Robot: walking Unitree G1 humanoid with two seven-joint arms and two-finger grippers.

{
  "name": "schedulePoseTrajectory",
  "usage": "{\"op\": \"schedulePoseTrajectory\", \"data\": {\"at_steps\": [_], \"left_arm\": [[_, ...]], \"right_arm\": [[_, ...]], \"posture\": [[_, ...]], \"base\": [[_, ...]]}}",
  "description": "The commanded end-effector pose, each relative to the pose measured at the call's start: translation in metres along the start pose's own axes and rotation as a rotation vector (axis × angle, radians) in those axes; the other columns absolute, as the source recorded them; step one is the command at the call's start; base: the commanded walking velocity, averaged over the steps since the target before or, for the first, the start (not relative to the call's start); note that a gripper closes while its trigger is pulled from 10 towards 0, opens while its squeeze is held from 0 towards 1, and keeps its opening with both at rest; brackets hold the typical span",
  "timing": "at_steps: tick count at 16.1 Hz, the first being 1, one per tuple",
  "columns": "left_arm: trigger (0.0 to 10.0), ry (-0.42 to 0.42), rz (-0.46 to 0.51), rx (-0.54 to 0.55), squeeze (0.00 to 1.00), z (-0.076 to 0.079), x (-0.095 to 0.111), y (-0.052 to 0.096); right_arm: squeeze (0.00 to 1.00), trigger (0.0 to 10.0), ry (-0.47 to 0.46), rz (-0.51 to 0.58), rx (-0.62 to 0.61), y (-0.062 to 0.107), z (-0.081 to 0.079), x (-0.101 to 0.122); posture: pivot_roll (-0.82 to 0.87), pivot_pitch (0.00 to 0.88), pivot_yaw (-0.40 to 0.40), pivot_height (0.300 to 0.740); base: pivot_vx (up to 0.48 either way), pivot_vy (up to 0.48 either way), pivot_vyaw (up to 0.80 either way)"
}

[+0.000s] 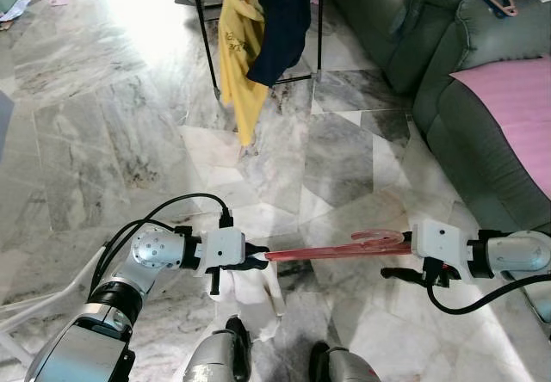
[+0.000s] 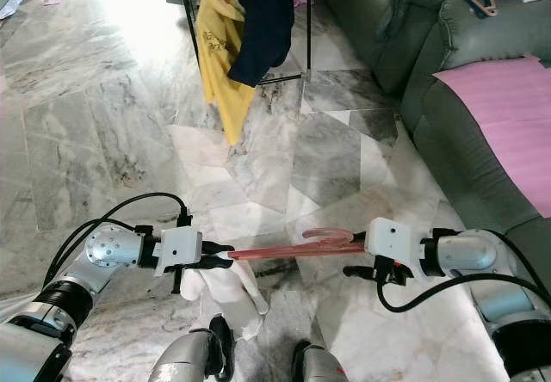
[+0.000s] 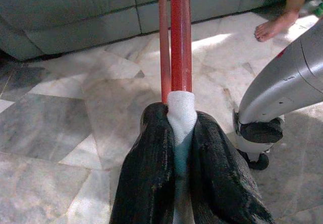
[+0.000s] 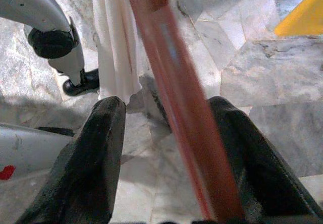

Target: Hang hanger

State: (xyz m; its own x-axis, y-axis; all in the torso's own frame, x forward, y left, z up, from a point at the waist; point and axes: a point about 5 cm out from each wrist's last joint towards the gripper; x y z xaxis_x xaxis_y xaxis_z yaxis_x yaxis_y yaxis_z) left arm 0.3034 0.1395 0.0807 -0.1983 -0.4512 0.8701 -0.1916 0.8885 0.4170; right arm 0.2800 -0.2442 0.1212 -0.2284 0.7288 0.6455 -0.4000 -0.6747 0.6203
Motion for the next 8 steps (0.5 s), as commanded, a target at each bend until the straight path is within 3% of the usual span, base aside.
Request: {"op": "schedulePoseTrajectory", "data": {"at_steps": [1, 2, 3, 5, 7, 8], "left_arm": [[10.0, -0.022, -0.005, -0.015, 0.0, 0.0029, -0.0007, 0.0006], [10.0, -0.02, -0.001, -0.015, 0.0, 0.0031, -0.0005, 0.0002], [10.0, -0.021, 0.003, -0.02, 0.0, 0.0045, -0.0005, -0.0009], [10.0, -0.025, -0.004, -0.031, 0.0, 0.0068, -0.002, -0.0011], [10.0, -0.022, -0.004, -0.031, 0.0, 0.0072, -0.0026, -0.0007], [10.0, -0.021, -0.006, -0.031, 0.0, 0.0076, -0.0031, -0.0006]], "right_arm": [[0.0, 8.7, -0.021, 0.004, 0.006, 0.0014, 0.0003, -0.002], [0.0, 10.0, -0.045, 0.016, -0.002, 0.0004, 0.002, -0.0014], [0.85, 10.0, -0.05, 0.036, -0.008, -0.001, 0.0029, 0.0009], [0.0, 10.0, -0.044, 0.032, -0.024, -0.0019, 0.0043, 0.0002], [0.0, 9.7, -0.055, 0.045, -0.028, -0.0009, 0.0064, 0.0015], [0.0, 2.7, -0.062, 0.052, -0.028, -0.0004, 0.007, 0.0022]], "posture": [[-0.14, 0.225, 0.024, 0.74], [-0.14, 0.225, 0.024, 0.74], [-0.14, 0.225, 0.024, 0.74], [-0.14, 0.222, 0.023, 0.74], [-0.14, 0.226, 0.024, 0.74], [-0.14, 0.226, 0.024, 0.74]], "base": [[0.0, 0.0, 0.0], [0.0, 0.0, 0.0], [0.0, 0.0, 0.0], [0.0, 0.0, 0.0], [0.0, 0.0, 0.0], [0.0, 0.0, 0.0]]}}
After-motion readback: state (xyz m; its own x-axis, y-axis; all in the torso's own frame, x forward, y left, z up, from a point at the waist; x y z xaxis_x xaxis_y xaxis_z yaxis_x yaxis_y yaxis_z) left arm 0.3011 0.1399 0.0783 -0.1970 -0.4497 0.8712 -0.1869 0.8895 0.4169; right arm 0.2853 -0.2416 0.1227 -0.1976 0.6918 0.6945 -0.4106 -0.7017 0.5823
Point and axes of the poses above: a point about 5 cm out from each wrist's last joint towards the gripper, its own y axis pointing back from the gripper into the wrist, its own x axis along the axis of the wrist's last joint, z = x × y, and after that the axes turned 9 degrees about y, right-handed
